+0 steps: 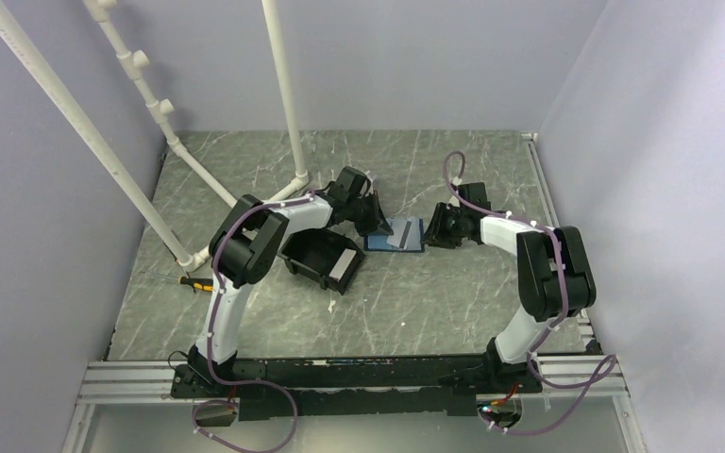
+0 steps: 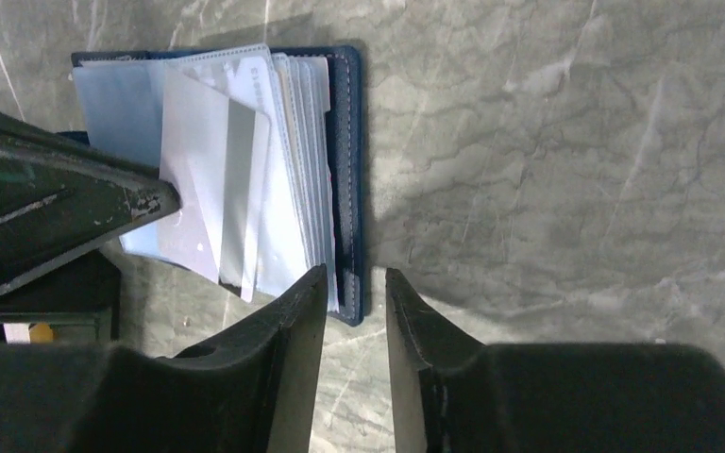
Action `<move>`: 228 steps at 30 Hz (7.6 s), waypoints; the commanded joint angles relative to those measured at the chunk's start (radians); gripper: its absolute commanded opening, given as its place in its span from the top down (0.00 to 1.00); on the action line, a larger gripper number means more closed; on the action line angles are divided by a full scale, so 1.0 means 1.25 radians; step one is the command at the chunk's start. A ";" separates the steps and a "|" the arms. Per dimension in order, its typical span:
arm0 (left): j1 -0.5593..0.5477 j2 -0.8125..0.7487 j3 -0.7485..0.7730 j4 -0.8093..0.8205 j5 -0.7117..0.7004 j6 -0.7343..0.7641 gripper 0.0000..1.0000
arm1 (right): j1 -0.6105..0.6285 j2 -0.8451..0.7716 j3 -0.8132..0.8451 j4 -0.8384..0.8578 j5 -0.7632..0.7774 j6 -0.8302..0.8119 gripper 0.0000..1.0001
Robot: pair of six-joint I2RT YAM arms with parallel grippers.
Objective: Put the credit cards into the card holder
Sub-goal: Insert the credit card into the card holder, then pick up the credit card from the storage box.
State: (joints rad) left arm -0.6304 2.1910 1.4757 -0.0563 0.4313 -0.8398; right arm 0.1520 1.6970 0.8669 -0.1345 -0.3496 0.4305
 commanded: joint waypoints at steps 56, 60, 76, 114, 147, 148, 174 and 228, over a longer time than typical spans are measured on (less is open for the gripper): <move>0.015 -0.079 -0.097 0.084 -0.144 -0.108 1.00 | 0.034 0.055 -0.036 0.071 -0.046 0.083 0.78; 0.010 -0.064 -0.090 0.099 -0.100 -0.106 1.00 | 0.034 0.051 -0.032 0.070 -0.052 0.084 0.79; 0.012 -0.009 -0.021 0.015 0.078 0.030 1.00 | 0.008 0.007 0.023 0.050 -0.073 0.057 0.67; 0.000 -0.027 0.075 -0.137 0.016 0.199 0.47 | -0.015 0.074 0.010 0.133 -0.159 0.085 0.82; -0.012 -0.152 0.272 -0.426 0.161 0.366 0.15 | -0.018 -0.152 0.005 -0.106 0.012 -0.053 0.43; -0.006 -0.176 0.266 -0.446 0.161 0.375 0.14 | -0.010 -0.180 0.002 -0.124 0.025 -0.053 0.41; 0.047 -0.772 -0.159 -0.570 -0.036 0.410 0.11 | 0.344 -0.034 -0.250 0.580 -0.135 0.473 0.67; 0.297 -0.457 -0.247 -0.429 0.090 0.509 0.20 | 0.388 0.159 0.075 0.386 -0.197 0.344 0.65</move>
State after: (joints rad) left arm -0.2878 1.5978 1.1488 -0.6556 0.4446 -0.2359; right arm 0.6399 1.8828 0.9482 0.3210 -0.5552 0.8787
